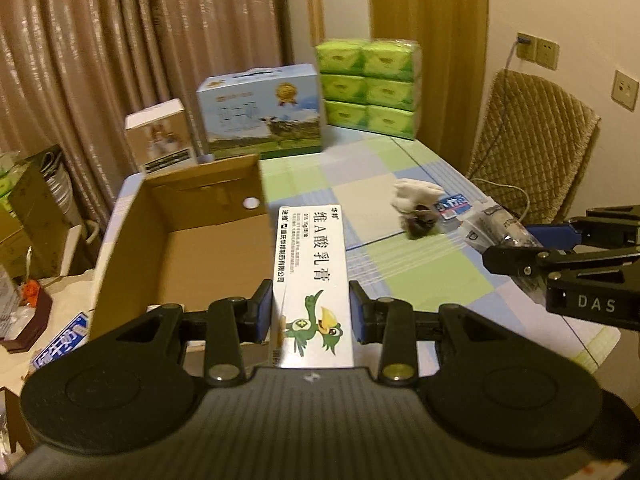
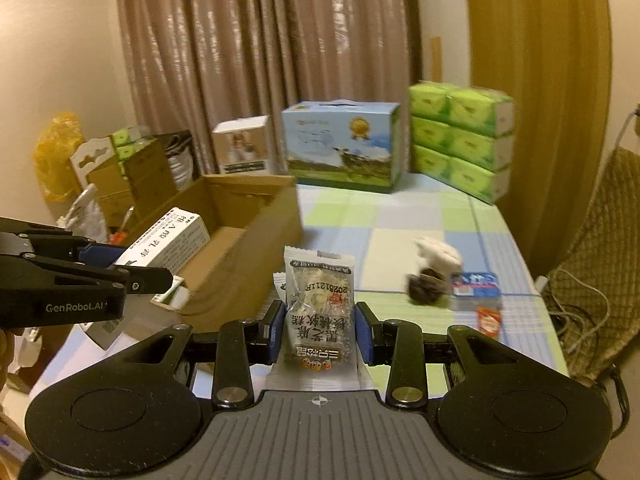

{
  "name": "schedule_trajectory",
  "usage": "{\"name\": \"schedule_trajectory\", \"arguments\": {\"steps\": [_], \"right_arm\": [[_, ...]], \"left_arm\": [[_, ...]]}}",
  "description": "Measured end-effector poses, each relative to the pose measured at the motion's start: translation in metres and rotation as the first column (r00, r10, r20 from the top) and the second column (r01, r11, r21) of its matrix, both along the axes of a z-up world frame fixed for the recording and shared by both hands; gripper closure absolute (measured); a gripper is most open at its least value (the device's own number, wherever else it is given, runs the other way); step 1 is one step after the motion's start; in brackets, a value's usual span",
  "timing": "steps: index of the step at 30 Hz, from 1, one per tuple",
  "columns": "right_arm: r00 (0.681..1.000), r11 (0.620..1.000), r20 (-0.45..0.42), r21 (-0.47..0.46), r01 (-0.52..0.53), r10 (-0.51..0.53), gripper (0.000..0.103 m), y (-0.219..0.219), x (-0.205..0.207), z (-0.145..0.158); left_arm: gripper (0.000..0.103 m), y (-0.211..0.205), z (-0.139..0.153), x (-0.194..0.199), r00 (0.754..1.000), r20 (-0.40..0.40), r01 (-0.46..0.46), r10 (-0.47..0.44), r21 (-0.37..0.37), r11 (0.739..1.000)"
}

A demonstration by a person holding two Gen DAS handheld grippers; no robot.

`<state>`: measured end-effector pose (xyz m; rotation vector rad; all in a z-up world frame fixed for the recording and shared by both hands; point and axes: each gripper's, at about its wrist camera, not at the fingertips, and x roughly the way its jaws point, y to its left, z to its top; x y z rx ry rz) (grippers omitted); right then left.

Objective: Organize objects
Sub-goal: 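Carry the snack packet and ointment box toward the cardboard box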

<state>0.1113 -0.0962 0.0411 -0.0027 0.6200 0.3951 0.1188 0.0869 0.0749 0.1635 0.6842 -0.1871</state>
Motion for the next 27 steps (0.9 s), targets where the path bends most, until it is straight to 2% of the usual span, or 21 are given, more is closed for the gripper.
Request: {"name": "schedule_trajectory", "arguments": {"steps": [15,21,27], "right_arm": [[0.991,0.991,0.021,-0.01,-0.132,0.133,0.069,0.08,0.004,0.012],[0.986,0.986,0.018,-0.012,-0.166,0.166,0.069,0.107,0.017,0.011],[0.983,0.983,0.006,-0.018,-0.183,0.183,0.069,0.128,0.034,0.005]], "left_arm": [[0.07,0.104,0.018,-0.008,0.99,0.003,-0.141,0.14,0.014,0.99],[0.07,0.131,0.018,0.007,0.986,-0.002,-0.168,0.168,0.001,0.986],[0.07,0.139,0.012,0.029,0.986,-0.012,-0.169,0.169,-0.008,0.986]]}}
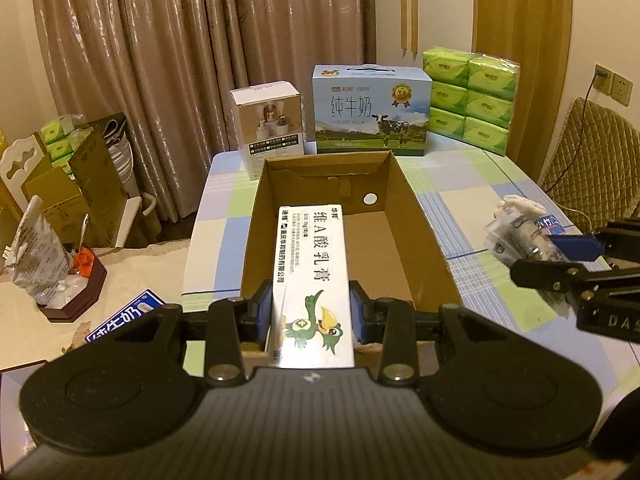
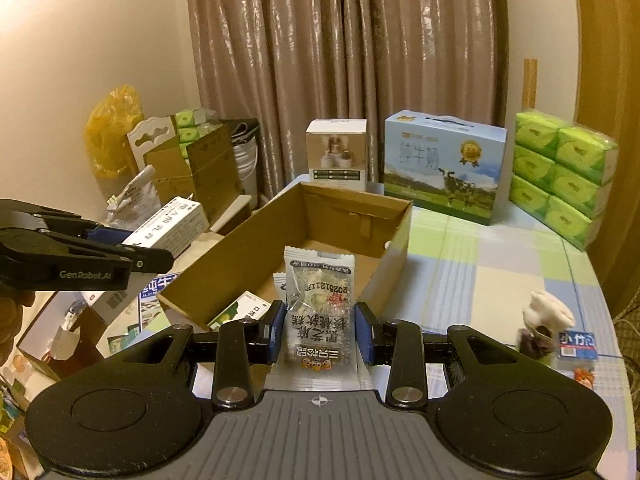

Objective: Organize objects
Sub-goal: 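Carry the snack packet and ointment box toward the cardboard box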

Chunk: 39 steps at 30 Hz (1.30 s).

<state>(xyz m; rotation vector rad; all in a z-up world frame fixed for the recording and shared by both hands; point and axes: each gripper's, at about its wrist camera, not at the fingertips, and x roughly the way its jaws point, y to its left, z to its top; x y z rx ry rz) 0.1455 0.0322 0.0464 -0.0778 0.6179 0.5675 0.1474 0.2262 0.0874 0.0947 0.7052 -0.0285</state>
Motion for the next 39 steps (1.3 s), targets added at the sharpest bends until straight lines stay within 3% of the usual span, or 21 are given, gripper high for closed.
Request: {"name": "schedule_trajectory", "arguments": {"steps": [14,31,34,39], "right_arm": [[0.999,1.0,-0.038,-0.003,0.003,-0.003,0.069,0.027,0.049,-0.02],[0.996,1.0,-0.082,0.011,0.019,-0.018,0.069,0.032,0.082,-0.047],[0.996,1.0,-0.089,0.02,0.024,-0.022,0.069,0.029,0.085,-0.049],[0.996,1.0,-0.09,0.02,0.023,-0.021,0.069,0.028,0.085,-0.05]], "left_arm": [[0.07,0.009,-0.03,0.049,0.999,-0.04,0.01,-0.011,-0.008,1.0],[0.07,0.015,-0.064,0.089,0.997,-0.071,0.006,-0.008,-0.02,1.0],[0.062,0.016,-0.067,0.092,0.998,-0.065,-0.002,0.0,-0.024,1.0],[0.062,0.02,-0.064,0.088,0.999,-0.046,-0.02,0.019,-0.019,1.0]]}}
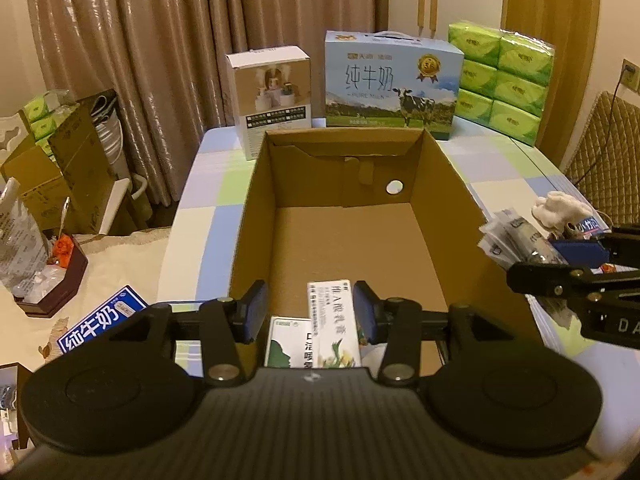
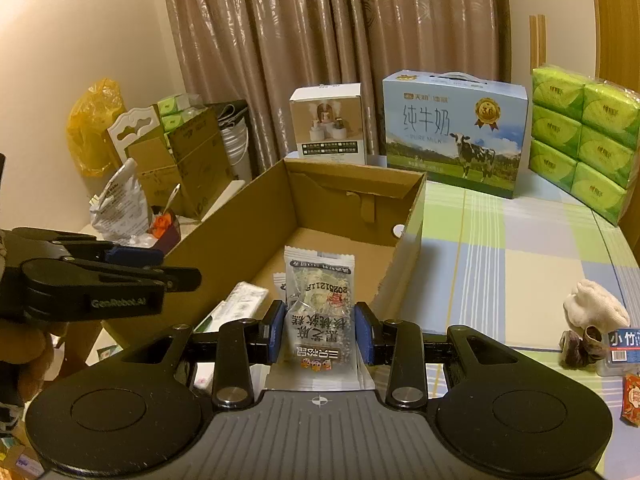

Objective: Organize objects
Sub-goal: 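Carry the snack packet and ointment box toward the cardboard box, then open both grippers to drop the snack packet and ointment box into the box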

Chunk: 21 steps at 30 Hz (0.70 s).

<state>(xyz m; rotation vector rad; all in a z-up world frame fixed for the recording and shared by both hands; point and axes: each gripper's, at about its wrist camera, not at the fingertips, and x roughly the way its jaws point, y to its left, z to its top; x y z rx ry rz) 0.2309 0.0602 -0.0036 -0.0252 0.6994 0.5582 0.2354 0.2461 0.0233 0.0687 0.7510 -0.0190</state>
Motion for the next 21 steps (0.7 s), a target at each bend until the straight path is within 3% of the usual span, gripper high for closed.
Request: {"name": "schedule_trajectory", "arguments": {"steps": [9,11,12,21], "right_arm": [[1.0,0.999,0.008,0.036,0.004,-0.005,0.069,0.002,0.001,0.003],[1.0,0.998,0.019,0.069,0.008,-0.009,0.053,0.002,0.004,0.004],[1.0,0.996,0.024,0.087,0.015,-0.017,0.038,0.001,0.004,0.005],[0.998,0.993,0.041,0.109,0.038,-0.043,0.035,-0.023,-0.01,0.017]], "left_arm": [[0.059,0.006,0.009,-0.012,0.999,0.026,-0.022,0.022,0.003,1.0],[0.058,0.008,0.009,-0.014,0.999,0.026,-0.031,0.031,-0.005,1.0],[0.057,0.009,0.009,-0.015,0.999,0.025,-0.035,0.035,-0.007,0.999],[0.051,0.007,0.009,-0.037,0.998,0.021,-0.059,0.059,-0.025,0.998]]}}
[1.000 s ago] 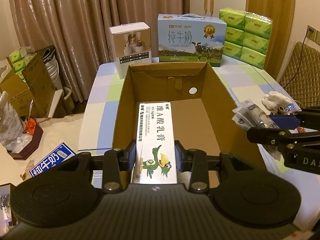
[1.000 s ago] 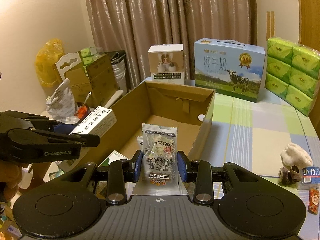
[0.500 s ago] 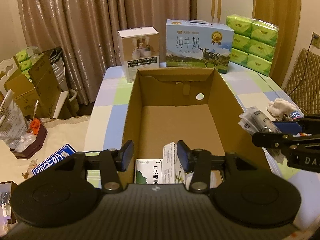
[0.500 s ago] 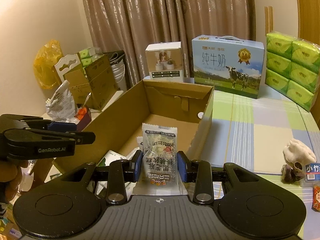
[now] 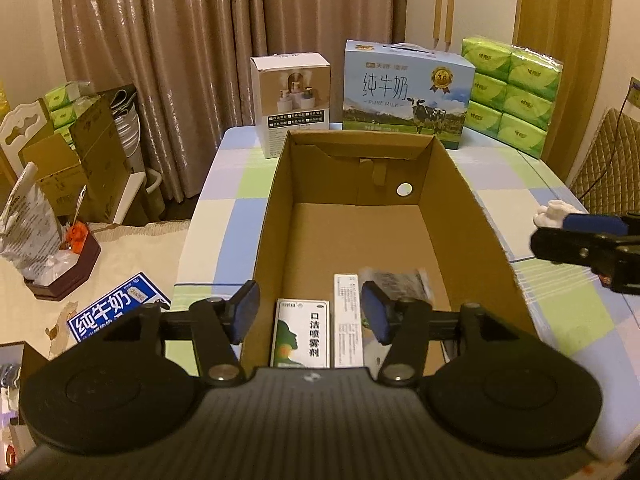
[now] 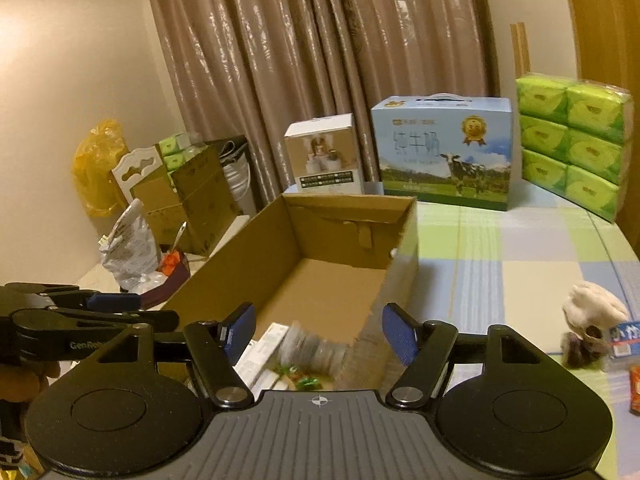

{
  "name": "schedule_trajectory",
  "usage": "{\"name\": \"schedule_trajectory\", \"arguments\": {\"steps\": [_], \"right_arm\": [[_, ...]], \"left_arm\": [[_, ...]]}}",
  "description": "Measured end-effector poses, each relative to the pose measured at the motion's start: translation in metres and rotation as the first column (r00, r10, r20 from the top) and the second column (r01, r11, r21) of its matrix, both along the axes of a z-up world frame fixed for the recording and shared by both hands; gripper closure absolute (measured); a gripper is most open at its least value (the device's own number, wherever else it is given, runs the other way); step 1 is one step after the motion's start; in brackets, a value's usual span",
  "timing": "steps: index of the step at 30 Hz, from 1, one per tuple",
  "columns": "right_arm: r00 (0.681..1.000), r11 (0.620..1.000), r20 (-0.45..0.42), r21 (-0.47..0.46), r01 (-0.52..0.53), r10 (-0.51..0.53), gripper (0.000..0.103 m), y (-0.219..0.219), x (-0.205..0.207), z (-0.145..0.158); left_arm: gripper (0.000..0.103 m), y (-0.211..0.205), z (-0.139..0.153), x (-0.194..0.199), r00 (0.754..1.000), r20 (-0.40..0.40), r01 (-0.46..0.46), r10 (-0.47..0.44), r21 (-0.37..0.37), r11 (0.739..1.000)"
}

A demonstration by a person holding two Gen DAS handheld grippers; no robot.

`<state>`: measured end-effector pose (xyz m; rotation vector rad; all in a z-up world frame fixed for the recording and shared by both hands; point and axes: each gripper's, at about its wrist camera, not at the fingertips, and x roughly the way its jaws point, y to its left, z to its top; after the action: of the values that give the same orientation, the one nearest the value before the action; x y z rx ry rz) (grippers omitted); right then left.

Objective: Organize objects
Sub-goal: 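Open both grippers to drop the snack packet and ointment box into the box, then move both grippers back over the table toward the remaining items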

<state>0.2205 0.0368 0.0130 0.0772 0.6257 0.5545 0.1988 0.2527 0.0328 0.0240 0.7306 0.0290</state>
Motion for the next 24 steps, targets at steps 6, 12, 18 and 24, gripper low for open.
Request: {"name": "schedule_trajectory", "arguments": {"steps": [6,12,18,24], "right_arm": [[0.999,0.999,0.013,-0.014,0.034,-0.034,0.029,-0.028,-0.027,0.013],[0.997,0.997,0.038,-0.028,0.071,-0.07,0.022,-0.062,-0.06,0.03],[0.993,0.993,0.073,-0.064,0.097,-0.093,0.012,-0.092,-0.09,0.043],[0.986,0.986,0.1,-0.078,0.144,-0.136,0.002,-0.128,-0.115,0.052]], "left_arm": [[0.042,-0.018,0.014,-0.026,1.0,0.017,-0.001,0.002,-0.018,1.0],[0.027,-0.05,0.029,-0.055,0.999,0.034,0.017,-0.016,-0.033,0.999],[0.017,-0.087,0.041,-0.081,0.997,0.054,0.052,-0.05,-0.046,0.998],[0.003,-0.121,0.048,-0.098,0.993,0.088,0.084,-0.078,-0.062,0.995]]}}
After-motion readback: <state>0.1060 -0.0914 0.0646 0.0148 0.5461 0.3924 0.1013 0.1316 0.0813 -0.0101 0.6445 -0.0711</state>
